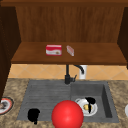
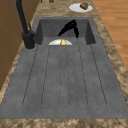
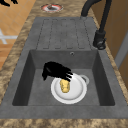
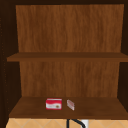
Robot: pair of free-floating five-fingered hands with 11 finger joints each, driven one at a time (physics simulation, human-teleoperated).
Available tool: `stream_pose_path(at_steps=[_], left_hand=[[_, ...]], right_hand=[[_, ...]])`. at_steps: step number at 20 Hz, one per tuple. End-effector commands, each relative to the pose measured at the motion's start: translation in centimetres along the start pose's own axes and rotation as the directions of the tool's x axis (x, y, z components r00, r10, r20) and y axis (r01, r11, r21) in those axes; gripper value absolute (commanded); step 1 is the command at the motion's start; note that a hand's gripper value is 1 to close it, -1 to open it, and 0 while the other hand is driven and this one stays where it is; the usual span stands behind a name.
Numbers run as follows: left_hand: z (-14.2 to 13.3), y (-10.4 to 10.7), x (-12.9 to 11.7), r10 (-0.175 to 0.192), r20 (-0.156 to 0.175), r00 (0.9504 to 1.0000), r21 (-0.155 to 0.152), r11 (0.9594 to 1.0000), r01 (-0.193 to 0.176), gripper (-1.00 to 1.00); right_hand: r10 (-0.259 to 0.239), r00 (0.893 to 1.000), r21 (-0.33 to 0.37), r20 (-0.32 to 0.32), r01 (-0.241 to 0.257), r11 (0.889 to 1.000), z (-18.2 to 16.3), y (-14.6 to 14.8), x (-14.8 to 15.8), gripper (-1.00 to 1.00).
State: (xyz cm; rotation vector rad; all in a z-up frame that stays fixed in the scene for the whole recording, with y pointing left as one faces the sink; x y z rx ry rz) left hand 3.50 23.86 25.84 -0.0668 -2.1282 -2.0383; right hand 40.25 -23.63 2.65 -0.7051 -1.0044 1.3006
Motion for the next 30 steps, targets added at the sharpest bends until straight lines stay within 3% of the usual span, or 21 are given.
stream_pose_path(at_steps=[1,4,9,23,30], left_hand=[[0.0,0.0,0.0,0.0,0.0,1.0,0.0,1.0,0.0,0.0],[0.0,0.0,0.0,0.0,0.0,1.0,0.0,1.0,0.0,0.0],[0.0,0.0,0.0,0.0,0.0,1.0,0.0,1.0,0.0,0.0],[0.0,0.0,0.0,0.0,0.0,1.0,0.0,1.0,0.0,0.0],[0.0,0.0,0.0,0.0,0.0,1.0,0.0,1.0,0.0,0.0]], right_hand=[[0.111,0.992,0.006,-0.055,-0.111,0.994,0.9,0.5,0.4,-1.0],[0.152,0.986,0.009,-0.075,-0.152,0.988,0.3,1.5,0.2,-1.0],[0.087,0.995,-0.011,-0.043,-0.088,0.996,-0.6,2.1,0.0,-1.0],[0.084,0.996,0.003,-0.025,-0.084,0.996,-3.3,3.5,-1.6,-1.0],[0.111,0.992,-0.046,-0.053,-0.114,0.992,-5.0,6.2,-1.7,-1.0]])
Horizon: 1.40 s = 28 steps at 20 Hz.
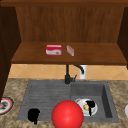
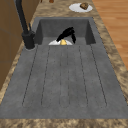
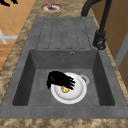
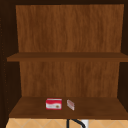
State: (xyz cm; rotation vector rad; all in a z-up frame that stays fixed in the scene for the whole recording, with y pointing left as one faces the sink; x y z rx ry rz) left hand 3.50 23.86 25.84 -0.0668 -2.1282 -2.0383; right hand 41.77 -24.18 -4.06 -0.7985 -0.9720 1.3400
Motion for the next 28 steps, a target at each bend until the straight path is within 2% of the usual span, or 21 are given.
stream_pose_path(at_steps=[1,7,11,14,18,19,21,22,23,24,26,28], left_hand=[[0.0,0.0,0.0,0.0,0.0,1.0,0.0,1.0,0.0,0.0],[0.0,0.0,0.0,0.0,0.0,1.0,0.0,1.0,0.0,0.0],[0.0,0.0,0.0,0.0,0.0,1.0,0.0,1.0,0.0,0.0],[0.0,0.0,0.0,0.0,0.0,1.0,0.0,1.0,0.0,0.0],[0.0,0.0,0.0,0.0,0.0,1.0,0.0,1.0,0.0,0.0],[0.0,0.0,0.0,0.0,0.0,1.0,0.0,1.0,0.0,0.0],[0.0,0.0,0.0,0.0,0.0,1.0,0.0,1.0,0.0,0.0],[0.0,0.0,0.0,0.0,0.0,1.0,0.0,1.0,0.0,0.0],[0.0,0.0,0.0,0.0,0.0,1.0,0.0,1.0,0.0,0.0],[0.0,0.0,0.0,0.0,0.0,1.0,0.0,1.0,0.0,0.0],[0.0,0.0,0.0,0.0,0.0,1.0,0.0,1.0,0.0,0.0],[0.0,0.0,0.0,0.0,0.0,1.0,0.0,1.0,0.0,0.0]], right_hand=[[0.034,0.999,-0.018,-0.014,-0.035,0.999,-1.2,1.2,0.5,-1.0],[0.011,1.0,0.0,-0.006,-0.011,1.0,-3.0,2.4,0.2,-1.0],[0.009,1.0,0.1,-0.004,-0.008,0.995,-4.5,2.1,0.1,-1.0],[0.01,1.0,0.189,-0.004,-0.009,0.982,-5.5,1.8,0.1,-1.0],[0.007,1.0,0.298,-0.003,-0.006,0.955,-6.7,1.2,-0.1,-1.0],[0.004,1.0,0.318,-0.007,-0.001,0.948,-6.9,1.1,0.0,-1.0],[0.002,1.0,0.336,-0.014,0.003,0.942,-7.2,0.9,0.0,-1.0],[0.003,1.0,0.345,-0.015,0.002,0.939,-7.3,0.8,0.1,1.0],[0.031,0.999,0.339,-0.014,-0.024,0.941,-7.5,0.5,0.7,1.0],[0.033,0.999,0.335,-0.026,-0.023,0.942,-7.6,0.0,1.0,1.0],[0.021,0.999,0.353,-0.038,-0.006,0.936,-7.5,-1.1,1.0,1.0],[0.012,0.999,0.338,-0.034,0.0,0.941,-7.6,-1.5,0.9,1.0]])
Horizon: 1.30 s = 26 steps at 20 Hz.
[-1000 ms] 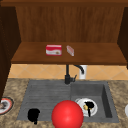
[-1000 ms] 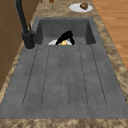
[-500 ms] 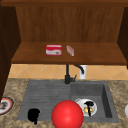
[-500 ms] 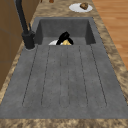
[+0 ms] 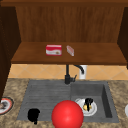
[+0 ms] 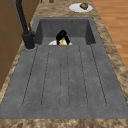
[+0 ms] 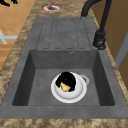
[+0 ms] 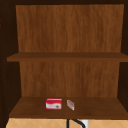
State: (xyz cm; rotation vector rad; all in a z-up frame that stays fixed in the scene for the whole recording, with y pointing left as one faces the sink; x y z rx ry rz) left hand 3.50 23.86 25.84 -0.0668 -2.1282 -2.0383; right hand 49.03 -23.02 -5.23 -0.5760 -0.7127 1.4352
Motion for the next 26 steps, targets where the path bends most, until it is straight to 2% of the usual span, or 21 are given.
stream_pose_path(at_steps=[1,6,9,10,11,12,17,20,26], left_hand=[[0.0,0.0,0.0,0.0,0.0,1.0,0.0,1.0,0.0,0.0],[0.0,0.0,0.0,0.0,0.0,1.0,0.0,1.0,0.0,0.0],[0.0,0.0,0.0,0.0,0.0,1.0,0.0,1.0,0.0,0.0],[0.0,0.0,0.0,0.0,0.0,1.0,0.0,1.0,0.0,0.0],[0.0,0.0,0.0,0.0,0.0,1.0,0.0,1.0,0.0,0.0],[0.0,0.0,0.0,0.0,0.0,1.0,0.0,1.0,0.0,0.0],[0.0,0.0,0.0,0.0,0.0,1.0,0.0,1.0,0.0,0.0],[0.0,0.0,0.0,0.0,0.0,1.0,0.0,1.0,0.0,0.0],[0.0,0.0,0.0,0.0,0.0,1.0,0.0,1.0,0.0,0.0]], right_hand=[[-0.002,1.0,0.026,-0.002,0.002,1.0,-0.5,0.0,0.0,1.0],[-0.015,1.0,-0.007,-0.006,0.015,1.0,-0.3,0.3,0.0,1.0],[-0.03,0.999,-0.088,-0.015,0.028,0.996,0.5,0.7,0.1,1.0],[-0.011,1.0,-0.098,0.003,0.011,0.995,1.3,1.1,0.0,1.0],[0.001,1.0,-0.127,-0.005,-0.001,0.992,1.9,1.3,0.1,1.0],[0.002,1.0,-0.178,-0.004,-0.003,0.984,2.2,0.5,0.2,1.0],[-0.01,1.0,-0.185,0.001,0.011,0.983,5.0,0.1,-0.4,1.0],[-0.032,0.999,-0.194,0.02,0.036,0.98,7.1,-0.5,-0.7,1.0],[-0.054,0.998,-0.232,0.035,0.06,0.971,11.6,-1.4,-1.4,1.0]])
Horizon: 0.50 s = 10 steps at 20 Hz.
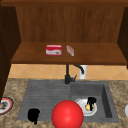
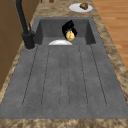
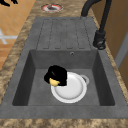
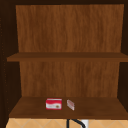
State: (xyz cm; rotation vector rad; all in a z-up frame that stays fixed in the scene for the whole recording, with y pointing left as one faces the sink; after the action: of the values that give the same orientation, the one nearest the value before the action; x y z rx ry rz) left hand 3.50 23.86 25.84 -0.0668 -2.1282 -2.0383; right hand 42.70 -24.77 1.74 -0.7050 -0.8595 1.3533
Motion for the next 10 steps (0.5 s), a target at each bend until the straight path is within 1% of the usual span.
stream_pose_path(at_steps=[1,10], left_hand=[[0.0,0.0,0.0,0.0,0.0,1.0,0.0,1.0,0.0,0.0],[0.0,0.0,0.0,0.0,0.0,1.0,0.0,1.0,0.0,0.0]], right_hand=[[-0.033,0.999,-0.058,0.021,0.034,0.998,2.8,-1.1,-0.4,1.0],[-0.019,1.0,-0.142,-0.001,0.018,0.99,10.5,-3.9,0.0,1.0]])
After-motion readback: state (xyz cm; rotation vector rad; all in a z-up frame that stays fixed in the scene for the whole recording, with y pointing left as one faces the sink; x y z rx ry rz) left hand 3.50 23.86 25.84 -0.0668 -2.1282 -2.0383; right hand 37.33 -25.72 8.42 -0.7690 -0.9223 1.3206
